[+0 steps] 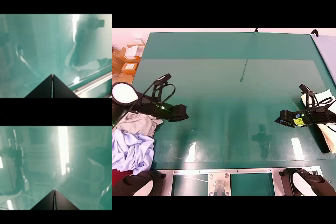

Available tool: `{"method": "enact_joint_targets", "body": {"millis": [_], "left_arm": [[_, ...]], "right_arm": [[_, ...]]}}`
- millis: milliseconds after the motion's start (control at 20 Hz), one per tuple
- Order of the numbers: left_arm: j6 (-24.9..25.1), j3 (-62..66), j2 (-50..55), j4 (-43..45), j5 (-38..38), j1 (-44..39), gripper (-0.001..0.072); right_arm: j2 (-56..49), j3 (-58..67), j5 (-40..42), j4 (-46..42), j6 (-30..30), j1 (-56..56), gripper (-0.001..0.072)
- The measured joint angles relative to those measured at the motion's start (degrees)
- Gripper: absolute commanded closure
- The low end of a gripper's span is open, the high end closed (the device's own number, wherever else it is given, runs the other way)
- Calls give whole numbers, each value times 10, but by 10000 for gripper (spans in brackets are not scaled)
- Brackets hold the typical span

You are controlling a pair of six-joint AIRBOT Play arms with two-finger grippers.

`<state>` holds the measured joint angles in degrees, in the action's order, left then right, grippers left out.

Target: Fold the shirts.

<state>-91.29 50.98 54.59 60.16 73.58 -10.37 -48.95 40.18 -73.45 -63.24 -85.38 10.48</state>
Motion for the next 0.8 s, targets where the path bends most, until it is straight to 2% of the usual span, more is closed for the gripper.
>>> {"method": "enact_joint_targets", "body": {"millis": [250,300,350,500,600,800], "left_arm": [[-44,0,0,95,47,0,688],[-58,0,0,136,60,0,403],[-71,0,0,180,71,0,-13],[-109,-3,0,335,82,6,-13],[-117,-13,0,406,60,33,-13],[-104,-45,28,459,-16,131,-13]], "right_arm": [[0,0,0,0,0,0,697],[0,0,0,0,0,0,697],[0,0,0,0,0,0,697],[0,0,0,0,0,0,698],[0,0,0,0,0,0,697],[0,0,0,0,0,0,697]]}}
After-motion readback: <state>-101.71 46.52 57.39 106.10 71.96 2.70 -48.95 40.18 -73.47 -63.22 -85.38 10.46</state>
